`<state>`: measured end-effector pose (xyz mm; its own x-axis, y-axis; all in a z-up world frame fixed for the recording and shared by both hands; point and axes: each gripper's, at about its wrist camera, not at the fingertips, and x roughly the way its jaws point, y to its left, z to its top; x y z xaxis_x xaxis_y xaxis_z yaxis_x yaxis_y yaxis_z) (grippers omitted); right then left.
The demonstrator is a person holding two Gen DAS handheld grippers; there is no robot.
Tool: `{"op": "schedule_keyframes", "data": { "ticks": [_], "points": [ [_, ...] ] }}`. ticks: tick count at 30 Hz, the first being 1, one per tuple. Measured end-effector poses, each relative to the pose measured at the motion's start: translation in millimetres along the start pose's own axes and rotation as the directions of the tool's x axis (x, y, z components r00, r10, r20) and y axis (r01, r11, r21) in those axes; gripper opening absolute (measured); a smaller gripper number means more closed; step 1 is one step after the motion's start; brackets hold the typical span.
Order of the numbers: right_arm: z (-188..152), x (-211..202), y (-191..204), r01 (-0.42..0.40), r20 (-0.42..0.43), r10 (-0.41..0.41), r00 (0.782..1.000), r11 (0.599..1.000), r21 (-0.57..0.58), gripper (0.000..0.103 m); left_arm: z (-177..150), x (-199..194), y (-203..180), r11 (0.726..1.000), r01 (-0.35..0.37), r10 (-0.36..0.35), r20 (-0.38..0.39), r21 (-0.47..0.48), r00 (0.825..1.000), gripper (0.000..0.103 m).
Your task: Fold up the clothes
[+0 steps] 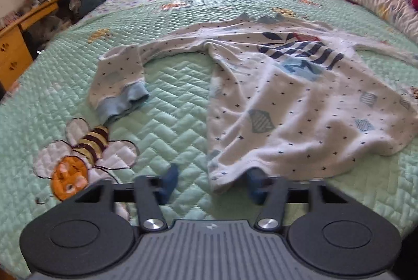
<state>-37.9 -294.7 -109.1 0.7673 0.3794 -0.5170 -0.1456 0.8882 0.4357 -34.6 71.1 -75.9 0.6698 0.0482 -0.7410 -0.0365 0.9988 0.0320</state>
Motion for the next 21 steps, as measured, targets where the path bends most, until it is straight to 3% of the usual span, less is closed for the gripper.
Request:
{"op": "schedule_keyframes", "data": {
  "ticks": [1,2,6,8,10,12,15,21],
  "points": [
    [0,0,0,-0.001,-0.001,0.001,1.000,1.000,0.000,0.086,-1,-1,3,0.999,0.020,-0.020,0.004,-0.028,1.000,0.012],
    [0,0,0,-0.006,-0.002,0.006,1.000,1.000,-0.002,0.086,-1,-2,6,0.998,0.034,-0.034,0.008,-0.048,0.999,0.007],
    [1,2,8,-0.038,-0.014,0.037,0.999,0.999,-0.039,0.086,1,-11,9,0.993,0.081,-0.079,0.032,-0.081,0.996,0.006],
    [4,4,13,-0.072,-0.020,0.071,0.997,0.996,-0.058,0.086,6,-19,18,0.973,0.153,-0.144,0.067,-0.171,0.987,0.006],
    [11,6,17,-0.109,-0.023,0.108,0.994,0.992,-0.068,0.086,13,-25,25,0.957,0.179,-0.158,0.107,-0.230,0.982,0.006],
    [17,8,18,-0.160,-0.040,0.158,0.987,0.986,-0.039,0.087,22,-27,27,0.955,0.172,-0.144,0.131,-0.242,0.981,0.006],
    [10,14,31,-0.207,-0.106,0.197,0.975,0.973,-0.098,0.087,35,-24,31,0.949,0.173,-0.136,0.153,-0.264,0.979,0.006],
    [-3,28,58,-0.309,-0.242,0.258,0.935,0.928,-0.206,0.087,57,-5,26,0.948,0.181,-0.156,0.116,-0.260,0.981,0.006]
  ]
}}
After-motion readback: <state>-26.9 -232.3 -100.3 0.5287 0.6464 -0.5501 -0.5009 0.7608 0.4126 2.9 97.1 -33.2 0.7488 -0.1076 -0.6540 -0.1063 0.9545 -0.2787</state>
